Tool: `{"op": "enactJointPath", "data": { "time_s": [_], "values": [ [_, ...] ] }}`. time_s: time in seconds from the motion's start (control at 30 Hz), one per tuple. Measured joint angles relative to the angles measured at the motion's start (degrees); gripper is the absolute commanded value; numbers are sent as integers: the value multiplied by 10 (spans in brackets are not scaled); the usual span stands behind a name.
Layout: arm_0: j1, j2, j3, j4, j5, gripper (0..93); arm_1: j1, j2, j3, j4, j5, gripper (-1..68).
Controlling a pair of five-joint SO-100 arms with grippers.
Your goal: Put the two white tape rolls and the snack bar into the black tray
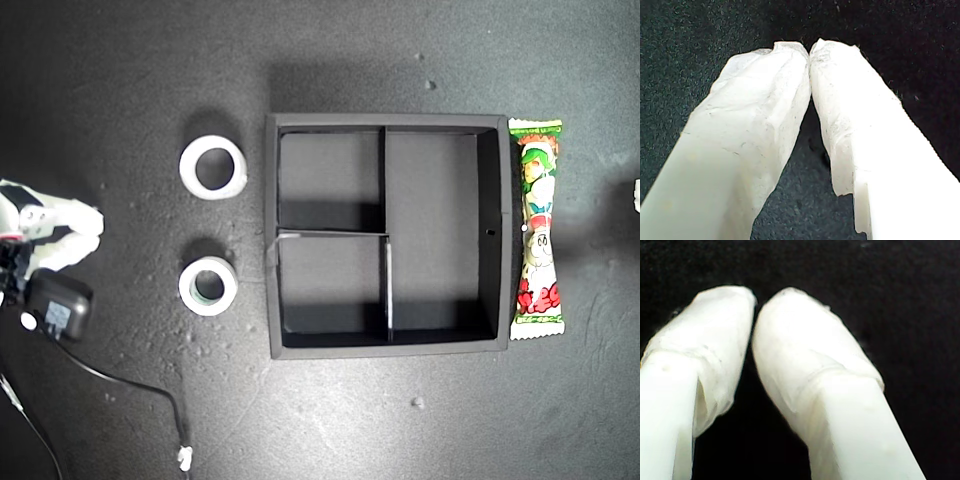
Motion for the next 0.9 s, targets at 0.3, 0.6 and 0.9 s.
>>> {"op": "enactJointPath", "data": {
  "time_s": [0.3,0.6,0.9],
  "values": [
    [30,0,-1,-64,27,139,-8,0,0,7,84,4],
    [47,0,-52,-207,104,162,-76,-1,0,-50,98,-3],
    [15,-141,-141,-320,162,183,-148,-1,0,-323,187,-3]
  ]
}}
